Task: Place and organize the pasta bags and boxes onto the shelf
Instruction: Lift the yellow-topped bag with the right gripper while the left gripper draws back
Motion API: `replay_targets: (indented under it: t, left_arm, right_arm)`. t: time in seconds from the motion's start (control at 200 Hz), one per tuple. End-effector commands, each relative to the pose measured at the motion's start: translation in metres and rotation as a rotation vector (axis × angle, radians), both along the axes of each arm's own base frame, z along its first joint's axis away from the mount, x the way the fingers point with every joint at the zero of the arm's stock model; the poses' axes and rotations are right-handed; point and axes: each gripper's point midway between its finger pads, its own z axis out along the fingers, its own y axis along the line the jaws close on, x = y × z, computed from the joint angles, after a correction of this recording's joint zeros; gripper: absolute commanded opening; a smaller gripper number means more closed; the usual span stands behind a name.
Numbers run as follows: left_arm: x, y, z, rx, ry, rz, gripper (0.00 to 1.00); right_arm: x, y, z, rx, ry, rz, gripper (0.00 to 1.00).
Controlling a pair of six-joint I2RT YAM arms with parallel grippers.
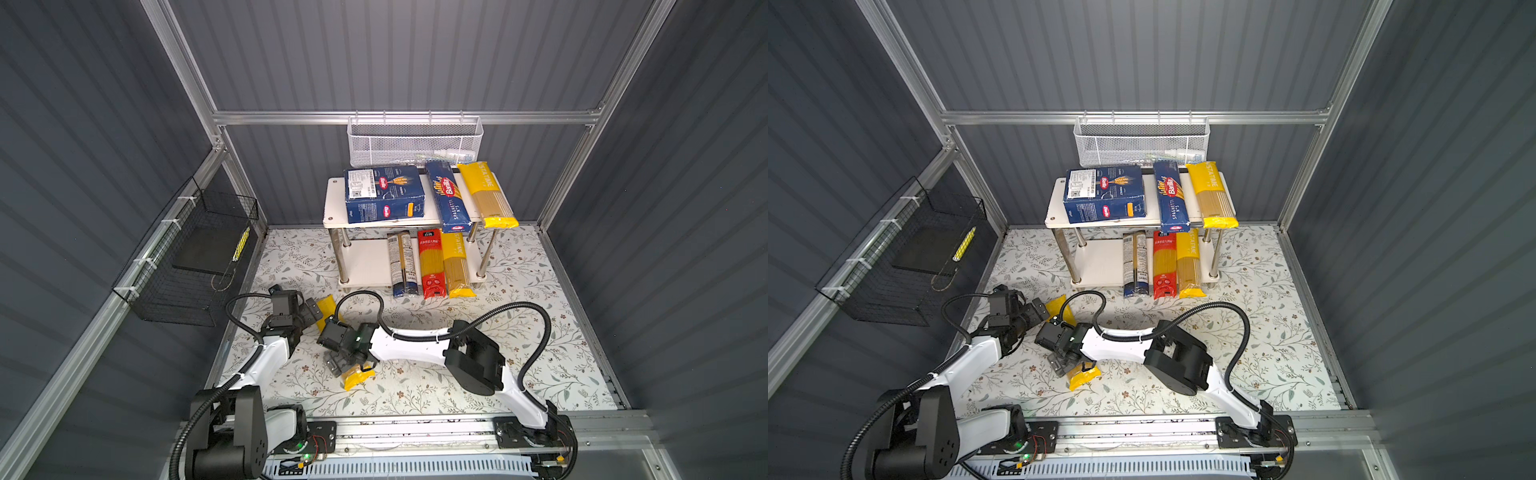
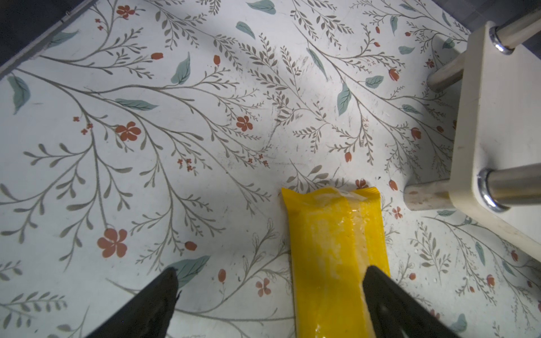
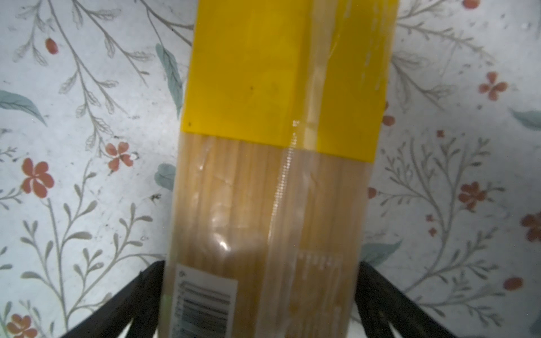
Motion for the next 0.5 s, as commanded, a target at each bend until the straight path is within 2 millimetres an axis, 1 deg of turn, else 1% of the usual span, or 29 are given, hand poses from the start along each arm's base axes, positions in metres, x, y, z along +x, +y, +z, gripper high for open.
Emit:
replay_targets:
  t: [0.0,0.105,0.175,0.34,0.495]
  left_arm:
    - [-0.002,0.002,-0.002,-0.005,0.003,0.009,1.00]
    - [-0.002,0.002,-0.002,-0.004,0.004,0.010,1.00]
    - [-0.002,0.002,-0.002,-0.005,0.004,0.008,1.00]
    - [-0.001,0.001,-0.001,-0.010,-0.001,0.002,1.00]
    - [0.000,-0.001,0.000,-0.018,-0.011,-0.005,1.00]
  right_arm:
    - [-0.002,-0.009,-0.027,-0.064,0.055,-0.009,0.99]
    - [-0.002,-0.012,-0.033,-0.091,0.060,-0.012,0.99]
    - [0.000,-0.015,-0.034,-0.107,0.054,-0.017,0.97]
    - [0.001,-0.021,-0.033,-0.130,0.041,-0.020,0.86]
    - [-0.001,-0.024,-0.033,-0.123,0.057,-0.016,0.79]
